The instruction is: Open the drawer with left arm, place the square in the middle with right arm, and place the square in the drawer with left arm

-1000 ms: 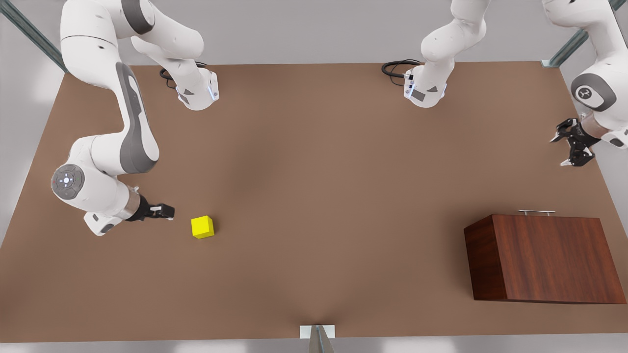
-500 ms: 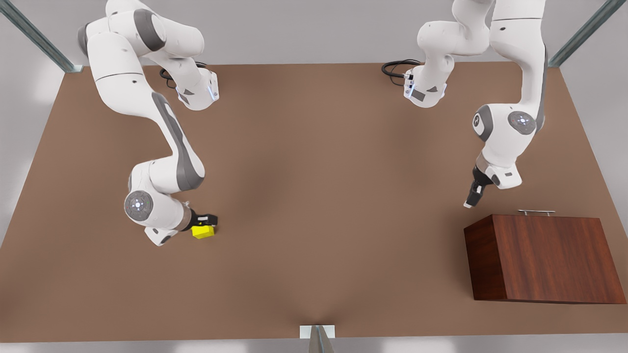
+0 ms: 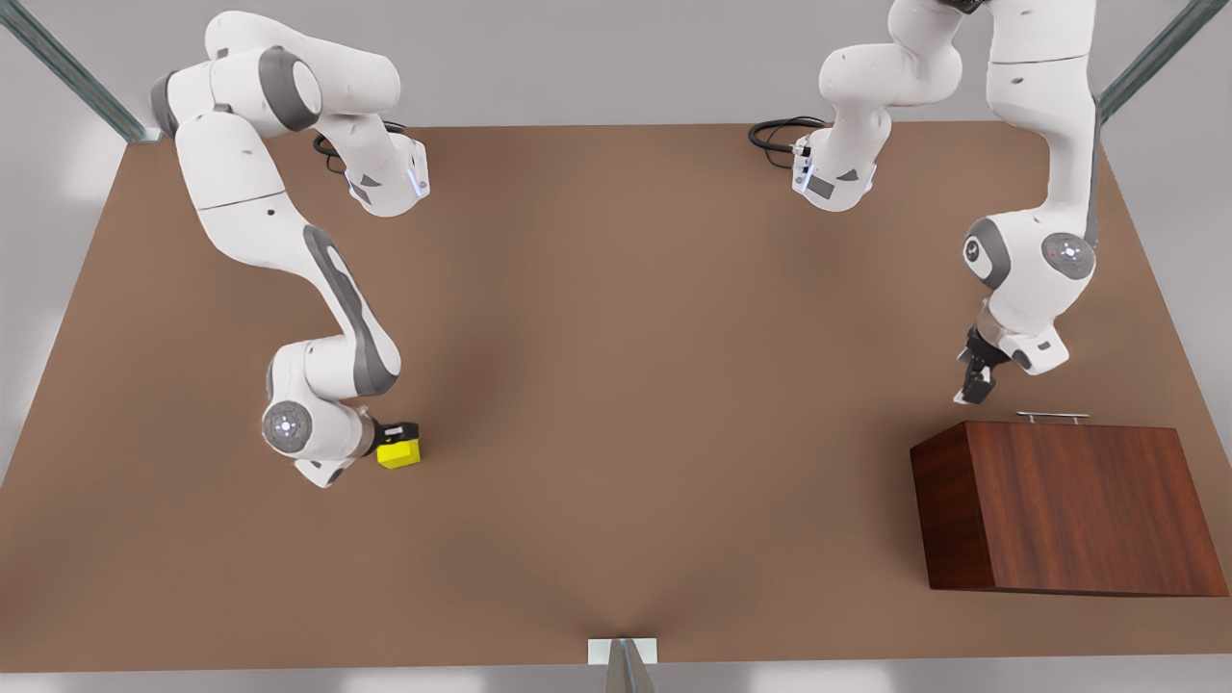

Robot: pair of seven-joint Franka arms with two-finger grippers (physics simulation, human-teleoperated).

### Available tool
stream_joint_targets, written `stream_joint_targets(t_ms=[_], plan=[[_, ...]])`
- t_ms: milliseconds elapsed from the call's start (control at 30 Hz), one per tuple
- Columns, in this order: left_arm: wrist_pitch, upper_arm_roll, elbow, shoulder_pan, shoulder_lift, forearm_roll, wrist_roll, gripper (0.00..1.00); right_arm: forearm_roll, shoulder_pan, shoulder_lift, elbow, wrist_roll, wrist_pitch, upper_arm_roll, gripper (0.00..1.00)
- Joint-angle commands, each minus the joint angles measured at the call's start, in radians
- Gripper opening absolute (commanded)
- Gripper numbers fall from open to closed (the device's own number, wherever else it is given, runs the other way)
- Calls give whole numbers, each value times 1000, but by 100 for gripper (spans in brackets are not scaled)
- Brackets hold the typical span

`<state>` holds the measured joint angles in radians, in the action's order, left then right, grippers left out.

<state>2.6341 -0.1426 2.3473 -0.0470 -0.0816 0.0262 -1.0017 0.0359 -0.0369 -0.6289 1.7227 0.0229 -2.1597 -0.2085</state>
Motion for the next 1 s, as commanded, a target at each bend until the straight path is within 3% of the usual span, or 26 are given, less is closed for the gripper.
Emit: stream_joint_targets(t_ms=[0, 200, 333, 567, 667, 733, 800, 967], plan=[[-2, 0, 0, -34, 3, 0, 0, 100, -1, 3, -2, 0, 0, 0, 0, 100], [4, -3, -9, -34, 36, -3, -6, 100, 1, -6, -29, 28, -3, -37, -2, 100], [6, -57, -17, -56, 36, -12, -3, 100, 1, 3, -29, 18, 9, -40, -2, 74], [38, -81, -68, -99, -10, -29, 5, 100, 7, 3, -57, 25, 11, -112, 0, 74], [40, -80, -109, -125, -38, -43, 6, 100, 7, 6, -52, 20, 11, -100, 0, 54], [40, -80, -111, -128, -46, -43, 6, 100, 6, 9, -43, 9, 34, -72, -3, 52], [41, -80, -128, -128, -60, -45, 6, 100, 6, 49, -12, -15, 212, -40, -46, 53], [69, -80, -155, -136, -96, -45, 6, 100, -5, 379, -72, -291, 788, 58, -46, 55]])
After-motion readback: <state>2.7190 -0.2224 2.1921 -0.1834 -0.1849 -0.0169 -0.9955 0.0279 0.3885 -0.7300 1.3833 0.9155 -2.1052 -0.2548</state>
